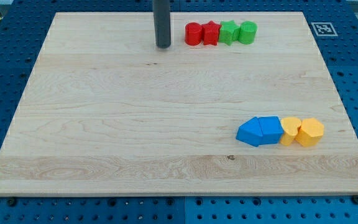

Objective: Point at the blue triangle

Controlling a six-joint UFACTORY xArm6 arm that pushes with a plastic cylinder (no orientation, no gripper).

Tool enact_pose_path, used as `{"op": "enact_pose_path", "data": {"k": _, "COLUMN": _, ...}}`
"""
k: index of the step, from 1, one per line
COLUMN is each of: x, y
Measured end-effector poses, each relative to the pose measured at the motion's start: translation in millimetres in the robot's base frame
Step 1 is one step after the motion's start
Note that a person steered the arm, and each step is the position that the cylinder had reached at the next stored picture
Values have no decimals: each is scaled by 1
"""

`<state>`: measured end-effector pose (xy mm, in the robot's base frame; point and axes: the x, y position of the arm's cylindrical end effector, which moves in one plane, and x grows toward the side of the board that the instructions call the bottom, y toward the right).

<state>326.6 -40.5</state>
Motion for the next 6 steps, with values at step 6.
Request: {"op": "enact_pose_path", "data": {"k": 6, "x": 162, "y": 51}}
